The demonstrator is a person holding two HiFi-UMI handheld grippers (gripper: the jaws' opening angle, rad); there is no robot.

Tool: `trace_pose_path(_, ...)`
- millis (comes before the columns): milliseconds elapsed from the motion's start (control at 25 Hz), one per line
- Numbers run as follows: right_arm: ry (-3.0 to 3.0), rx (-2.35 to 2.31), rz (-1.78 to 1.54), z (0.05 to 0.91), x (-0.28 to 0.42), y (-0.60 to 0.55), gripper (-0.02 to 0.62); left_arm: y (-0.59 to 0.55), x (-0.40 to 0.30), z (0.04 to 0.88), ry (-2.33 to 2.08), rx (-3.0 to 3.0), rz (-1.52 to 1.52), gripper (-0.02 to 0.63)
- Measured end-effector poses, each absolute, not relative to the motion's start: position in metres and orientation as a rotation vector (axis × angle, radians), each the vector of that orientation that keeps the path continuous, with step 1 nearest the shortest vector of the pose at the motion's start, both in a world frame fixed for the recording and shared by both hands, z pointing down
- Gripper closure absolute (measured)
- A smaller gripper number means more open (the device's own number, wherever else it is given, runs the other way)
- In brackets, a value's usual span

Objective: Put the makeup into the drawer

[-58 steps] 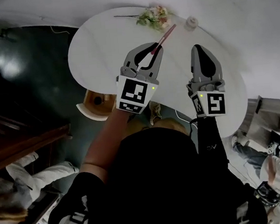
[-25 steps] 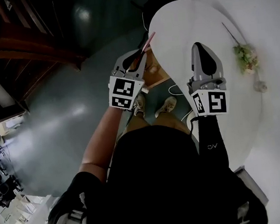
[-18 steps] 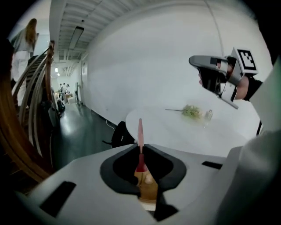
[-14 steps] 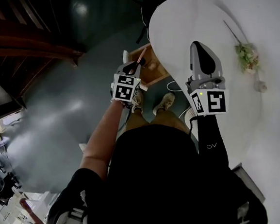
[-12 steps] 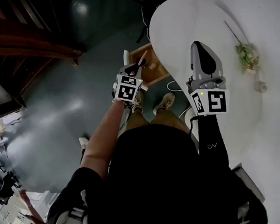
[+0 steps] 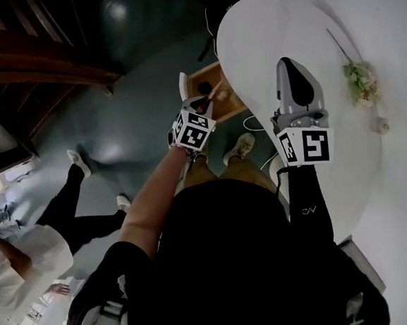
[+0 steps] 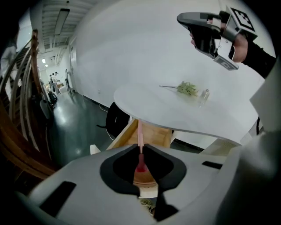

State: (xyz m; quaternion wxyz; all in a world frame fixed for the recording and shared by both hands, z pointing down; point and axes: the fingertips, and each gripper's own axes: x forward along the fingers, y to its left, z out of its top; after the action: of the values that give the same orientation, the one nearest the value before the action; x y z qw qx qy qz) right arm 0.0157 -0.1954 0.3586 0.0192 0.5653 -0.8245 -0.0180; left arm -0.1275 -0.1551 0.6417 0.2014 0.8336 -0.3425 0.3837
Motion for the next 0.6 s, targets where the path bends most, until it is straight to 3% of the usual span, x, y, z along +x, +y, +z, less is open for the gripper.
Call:
trace_pose_path(360, -2.547, 1.780, -0.052, 0.3584, 0.0226, -0.1992, 0.591, -0.1520, -0.1221, 0.6464, -0.909, 2.360, 1.104, 0.560)
trace_pose_path(400, -2.546, 1.779, -0.053, 0.3587, 0.0224, -0.1989, 0.591, -0.1525, -0.1217, 0.6459, -0.910, 2.368, 1.100, 0.525)
trace_pose_path(440, -2.546, 1.778, -0.054, 0.3590, 0.0220, -0.1987, 0.591, -0.1529, -0.1214, 0.6454, -0.910, 2.378, 1.099, 0.448)
trace_pose_path(600, -2.545, 1.778, -0.054, 0.3598, 0.0203, -0.1986, 0.591, -0.1553, -0.1246, 0.6454, -0.912, 2.391, 1.118, 0.436)
